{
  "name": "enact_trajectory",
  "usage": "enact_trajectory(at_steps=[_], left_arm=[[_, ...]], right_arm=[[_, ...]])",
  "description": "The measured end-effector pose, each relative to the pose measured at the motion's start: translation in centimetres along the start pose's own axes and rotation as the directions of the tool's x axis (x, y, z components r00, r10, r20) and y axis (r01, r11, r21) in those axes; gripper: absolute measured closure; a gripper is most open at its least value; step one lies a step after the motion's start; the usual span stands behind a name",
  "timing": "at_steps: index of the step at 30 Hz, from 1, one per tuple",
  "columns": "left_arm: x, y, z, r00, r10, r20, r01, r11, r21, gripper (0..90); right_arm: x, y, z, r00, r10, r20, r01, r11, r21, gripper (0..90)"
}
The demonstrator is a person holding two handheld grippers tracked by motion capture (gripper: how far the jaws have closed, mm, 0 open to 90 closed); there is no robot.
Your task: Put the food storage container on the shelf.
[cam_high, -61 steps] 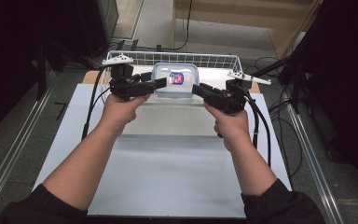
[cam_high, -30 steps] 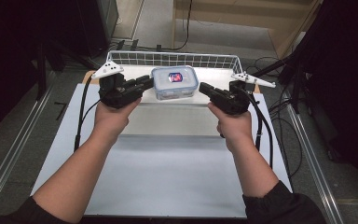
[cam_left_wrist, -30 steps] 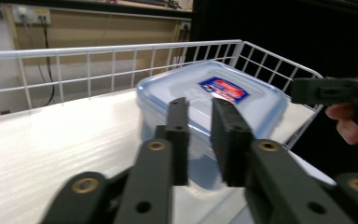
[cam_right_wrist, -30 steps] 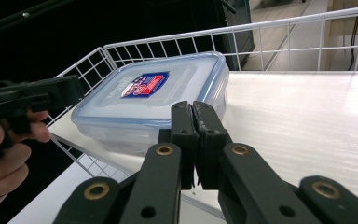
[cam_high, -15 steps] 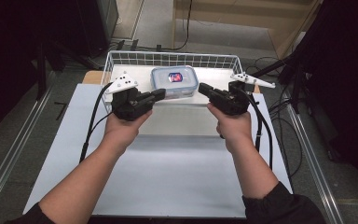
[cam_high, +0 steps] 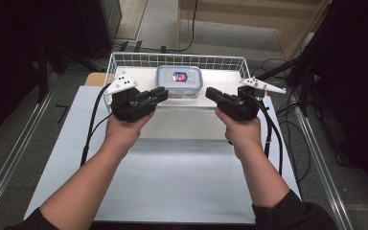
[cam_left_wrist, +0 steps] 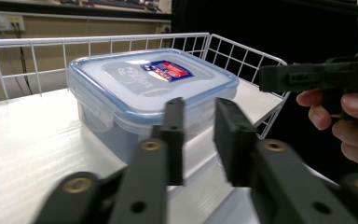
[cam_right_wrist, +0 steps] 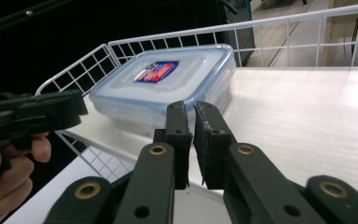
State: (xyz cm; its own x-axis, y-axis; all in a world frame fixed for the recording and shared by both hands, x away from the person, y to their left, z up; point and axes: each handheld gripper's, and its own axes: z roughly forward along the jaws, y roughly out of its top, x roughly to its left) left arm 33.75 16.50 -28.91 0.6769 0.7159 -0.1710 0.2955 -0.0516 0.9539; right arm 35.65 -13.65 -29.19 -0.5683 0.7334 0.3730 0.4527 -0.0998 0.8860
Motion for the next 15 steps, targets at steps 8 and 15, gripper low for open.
enact_trajectory(at_steps=[8,15], left_arm=[[-0.7,-4.2,-3.2,0.9986,0.036,-0.039,-0.035,0.9991,0.024,42.2],[-0.4,-9.4,-6.3,0.9932,0.041,-0.109,-0.032,0.9964,0.079,29.3]], right_arm=[[0.7,-3.9,-2.3,0.9964,-0.085,-0.008,0.085,0.996,0.030,54.8],[0.2,-9.3,-5.0,0.9918,-0.116,0.054,0.114,0.993,0.027,32.5]])
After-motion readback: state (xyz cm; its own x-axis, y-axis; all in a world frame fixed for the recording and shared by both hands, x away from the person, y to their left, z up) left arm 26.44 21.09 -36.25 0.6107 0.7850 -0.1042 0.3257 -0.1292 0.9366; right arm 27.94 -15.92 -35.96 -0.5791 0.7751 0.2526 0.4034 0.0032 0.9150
